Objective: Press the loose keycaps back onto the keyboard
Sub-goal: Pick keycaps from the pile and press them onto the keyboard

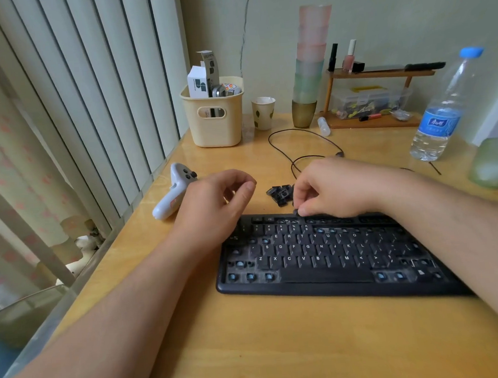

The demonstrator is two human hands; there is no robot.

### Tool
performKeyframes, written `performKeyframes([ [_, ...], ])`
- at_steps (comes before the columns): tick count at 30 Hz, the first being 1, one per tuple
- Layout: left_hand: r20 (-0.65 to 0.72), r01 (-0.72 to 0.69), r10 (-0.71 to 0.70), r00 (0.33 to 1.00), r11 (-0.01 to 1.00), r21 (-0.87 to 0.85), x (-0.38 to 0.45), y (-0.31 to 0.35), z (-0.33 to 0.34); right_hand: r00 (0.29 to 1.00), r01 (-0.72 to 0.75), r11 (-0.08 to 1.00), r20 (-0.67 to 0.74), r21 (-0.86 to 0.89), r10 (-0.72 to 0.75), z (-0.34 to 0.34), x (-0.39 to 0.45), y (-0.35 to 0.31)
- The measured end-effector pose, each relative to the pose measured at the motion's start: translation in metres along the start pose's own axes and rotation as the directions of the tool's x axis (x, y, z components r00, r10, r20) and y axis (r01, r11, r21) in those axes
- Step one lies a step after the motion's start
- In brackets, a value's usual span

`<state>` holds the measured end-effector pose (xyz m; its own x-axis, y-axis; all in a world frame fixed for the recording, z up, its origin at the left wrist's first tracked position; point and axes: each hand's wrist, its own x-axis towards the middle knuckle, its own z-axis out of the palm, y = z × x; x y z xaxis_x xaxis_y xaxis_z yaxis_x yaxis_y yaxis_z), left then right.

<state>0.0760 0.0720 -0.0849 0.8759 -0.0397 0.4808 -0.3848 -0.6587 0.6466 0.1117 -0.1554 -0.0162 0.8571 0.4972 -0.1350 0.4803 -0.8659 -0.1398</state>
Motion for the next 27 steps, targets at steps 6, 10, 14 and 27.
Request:
performKeyframes([
  [6, 0.005, 0.022, -0.022, 1.000, 0.999, 0.031, 0.001, -0.005, 0.002, 0.997, -0.076, 0.987, 0.044, 0.144, 0.070, 0.007, 0.005, -0.004],
  [10, 0.005, 0.028, -0.029, 1.000, 0.998, 0.047, 0.001, -0.006, 0.002, 0.994, -0.090, 0.989, 0.067, 0.118, 0.083, 0.005, 0.006, -0.010],
  [14, 0.005, 0.029, -0.029, 1.000, 0.998, 0.049, 0.000, -0.006, 0.001, 0.993, -0.111, 0.994, 0.051, 0.024, 0.109, 0.004, 0.009, -0.015],
  [27, 0.011, 0.009, -0.009, 1.000, 1.000, 0.016, 0.002, -0.008, 0.005, 0.965, -0.244, 0.951, 0.139, 0.188, 0.221, 0.000, 0.015, -0.019],
])
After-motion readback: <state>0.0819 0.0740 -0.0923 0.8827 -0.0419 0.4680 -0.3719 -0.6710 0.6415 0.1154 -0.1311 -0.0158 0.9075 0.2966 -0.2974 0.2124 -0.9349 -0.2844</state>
